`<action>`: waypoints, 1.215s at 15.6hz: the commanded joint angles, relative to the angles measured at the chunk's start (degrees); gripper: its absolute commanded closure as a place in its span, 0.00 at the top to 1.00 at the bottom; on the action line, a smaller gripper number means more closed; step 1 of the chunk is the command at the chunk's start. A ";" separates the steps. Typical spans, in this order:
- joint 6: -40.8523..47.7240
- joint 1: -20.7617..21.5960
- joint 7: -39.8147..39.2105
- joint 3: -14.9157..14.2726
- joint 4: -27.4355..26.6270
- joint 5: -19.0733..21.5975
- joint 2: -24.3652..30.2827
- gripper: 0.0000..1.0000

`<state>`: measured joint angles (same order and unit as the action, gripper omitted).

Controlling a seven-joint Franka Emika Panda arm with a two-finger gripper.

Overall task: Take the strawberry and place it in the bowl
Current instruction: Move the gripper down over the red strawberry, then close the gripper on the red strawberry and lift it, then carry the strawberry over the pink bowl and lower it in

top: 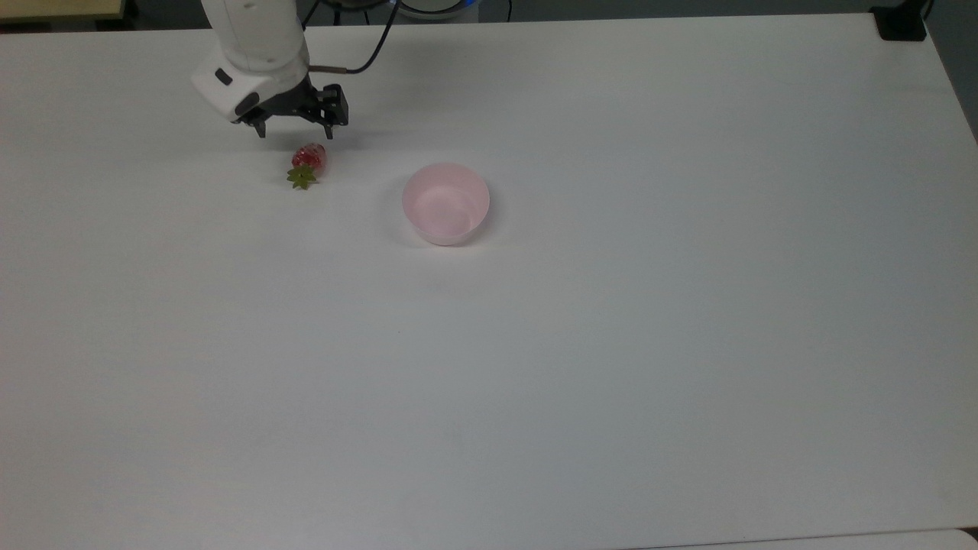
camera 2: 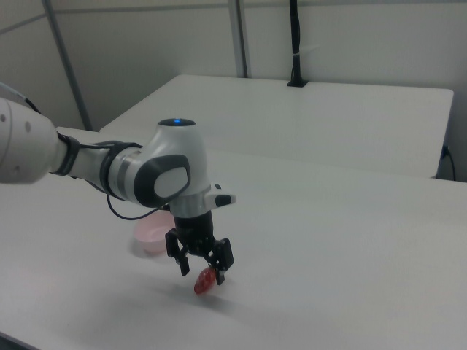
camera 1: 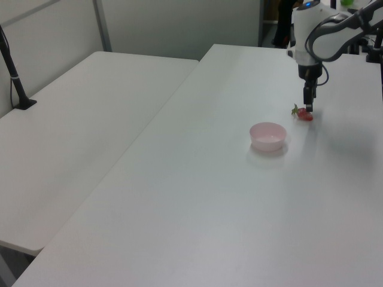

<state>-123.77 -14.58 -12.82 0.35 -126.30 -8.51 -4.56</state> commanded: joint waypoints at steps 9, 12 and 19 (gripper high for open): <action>-4.90 0.95 5.53 0.53 1.67 4.12 -3.44 0.32; -4.72 1.04 5.27 0.53 1.67 4.12 -3.35 0.25; 8.54 1.04 5.70 5.27 11.94 9.37 -1.95 0.25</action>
<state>-121.91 -14.00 -7.96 2.94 -119.87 -3.16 -8.01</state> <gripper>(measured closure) 0.608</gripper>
